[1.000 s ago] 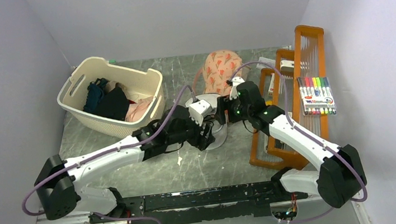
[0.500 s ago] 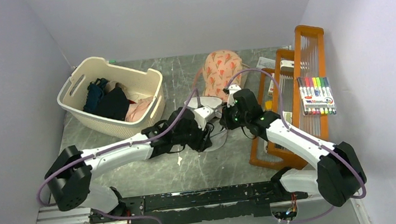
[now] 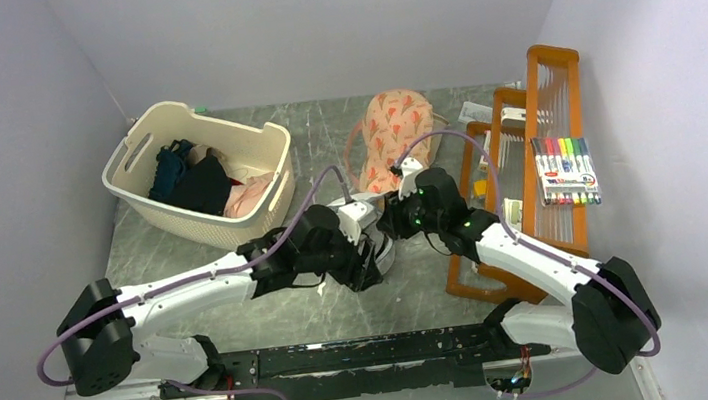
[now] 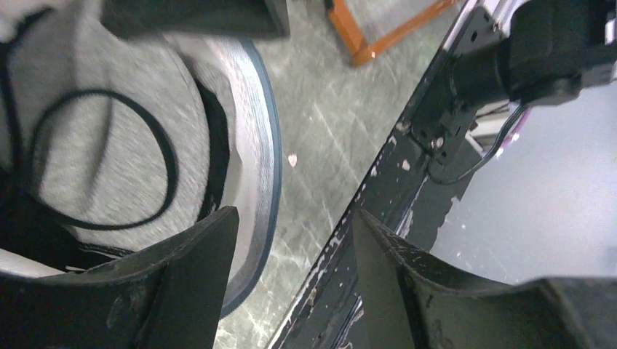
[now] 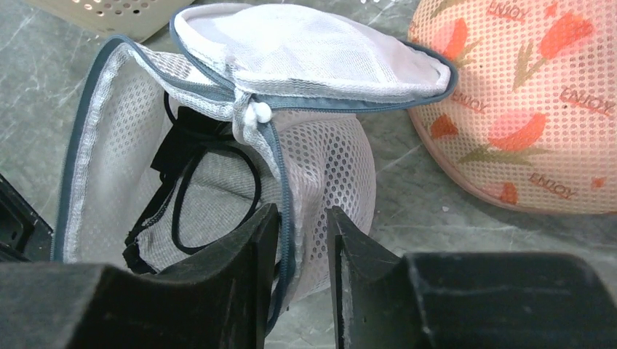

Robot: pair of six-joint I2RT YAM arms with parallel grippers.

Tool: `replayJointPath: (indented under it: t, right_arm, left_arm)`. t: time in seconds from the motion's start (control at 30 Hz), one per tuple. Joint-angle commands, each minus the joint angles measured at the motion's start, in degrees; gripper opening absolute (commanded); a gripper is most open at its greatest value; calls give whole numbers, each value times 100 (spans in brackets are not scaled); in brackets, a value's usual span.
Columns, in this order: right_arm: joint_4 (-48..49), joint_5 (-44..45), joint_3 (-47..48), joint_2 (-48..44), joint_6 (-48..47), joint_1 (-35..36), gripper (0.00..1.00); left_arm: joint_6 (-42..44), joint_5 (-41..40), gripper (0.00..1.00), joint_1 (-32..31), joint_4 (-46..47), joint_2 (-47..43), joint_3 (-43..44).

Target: Unzip the laundry bag and remove the bra

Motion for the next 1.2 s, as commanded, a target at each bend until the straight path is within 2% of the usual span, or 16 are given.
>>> replayJointPath:
  t: [0.0, 0.17, 0.37, 0.47, 0.53, 0.63, 0.7, 0.9, 1.17]
  right_arm:
    - [-396, 82, 157, -193, 97, 33, 32]
    - [-309, 26, -153, -610, 271, 56, 43]
    - [-2, 105, -543, -977, 598, 56, 44]
    - [79, 2, -570, -881, 719, 56, 37]
    - [52, -117, -523, -787, 721, 60, 23]
    - [180, -247, -606, -879, 632, 56, 9]
    - [239, -242, -638, -974, 579, 55, 0]
    - [251, -5, -680, -1028, 665, 57, 0]
    - [483, 59, -988, -1273, 946, 55, 0]
  left_arm:
    - [177, -721, 72, -29, -232, -8, 624]
    - [260, -1517, 75, -22, 37, 215, 1054]
    - [196, -2015, 75, -22, 330, 424, 1006]
    - [202, -2036, 75, -12, 423, 466, 892]
    - [183, -2061, 74, -7, 415, 526, 892]
    - [60, -2123, 62, 44, 434, 670, 889]
    - [-8, -2163, 58, 60, 509, 751, 875]
    - [-240, -2513, 49, 183, 555, 987, 934]
    - [-275, -2181, 59, 263, 671, 1478, 1148]
